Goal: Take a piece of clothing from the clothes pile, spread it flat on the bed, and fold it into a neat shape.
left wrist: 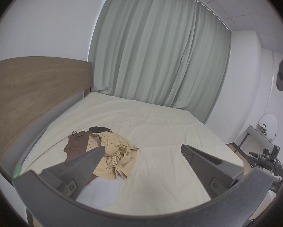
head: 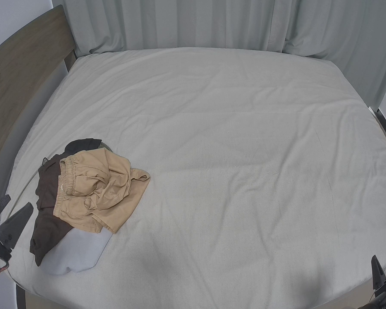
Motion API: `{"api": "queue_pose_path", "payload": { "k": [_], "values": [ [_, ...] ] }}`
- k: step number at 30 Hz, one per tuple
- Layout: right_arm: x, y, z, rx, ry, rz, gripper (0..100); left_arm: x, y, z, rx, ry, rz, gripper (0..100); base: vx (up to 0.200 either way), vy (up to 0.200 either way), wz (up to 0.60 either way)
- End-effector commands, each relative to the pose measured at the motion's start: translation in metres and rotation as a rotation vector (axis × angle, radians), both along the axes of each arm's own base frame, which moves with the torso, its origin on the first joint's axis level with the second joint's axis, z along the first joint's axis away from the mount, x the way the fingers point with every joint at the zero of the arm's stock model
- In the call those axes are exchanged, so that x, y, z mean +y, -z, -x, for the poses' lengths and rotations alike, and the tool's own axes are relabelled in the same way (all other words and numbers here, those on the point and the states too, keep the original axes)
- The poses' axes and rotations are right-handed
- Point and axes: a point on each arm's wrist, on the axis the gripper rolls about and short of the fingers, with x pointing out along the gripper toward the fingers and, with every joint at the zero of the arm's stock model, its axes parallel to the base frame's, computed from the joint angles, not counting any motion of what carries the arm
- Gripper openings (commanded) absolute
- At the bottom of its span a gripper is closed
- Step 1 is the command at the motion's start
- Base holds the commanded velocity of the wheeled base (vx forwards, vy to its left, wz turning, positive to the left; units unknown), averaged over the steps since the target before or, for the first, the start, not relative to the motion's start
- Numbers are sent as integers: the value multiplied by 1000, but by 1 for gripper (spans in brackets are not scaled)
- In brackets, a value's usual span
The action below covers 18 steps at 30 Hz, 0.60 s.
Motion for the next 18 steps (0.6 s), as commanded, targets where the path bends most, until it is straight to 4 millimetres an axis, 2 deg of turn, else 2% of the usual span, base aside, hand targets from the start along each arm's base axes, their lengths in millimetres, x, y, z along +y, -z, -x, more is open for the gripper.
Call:
{"api": "queue_pose_path", "payload": {
  "k": [1,7,11,14,18],
  "values": [
    [0,5,-1,8,-1,-1,100,-5,4,-34,104,14,-10,100,0,0,0],
    [0,5,-1,8,-5,-1,100,-9,6,-49,137,116,14,100,0,0,0],
    [0,5,-1,8,-7,0,100,-4,11,-59,182,119,40,100,0,0,0],
    [0,5,-1,8,-7,0,100,7,18,-77,239,77,63,100,0,0,0],
    [0,5,-1,8,-7,-1,100,21,23,-91,207,66,83,100,0,0,0]
  ]
}}
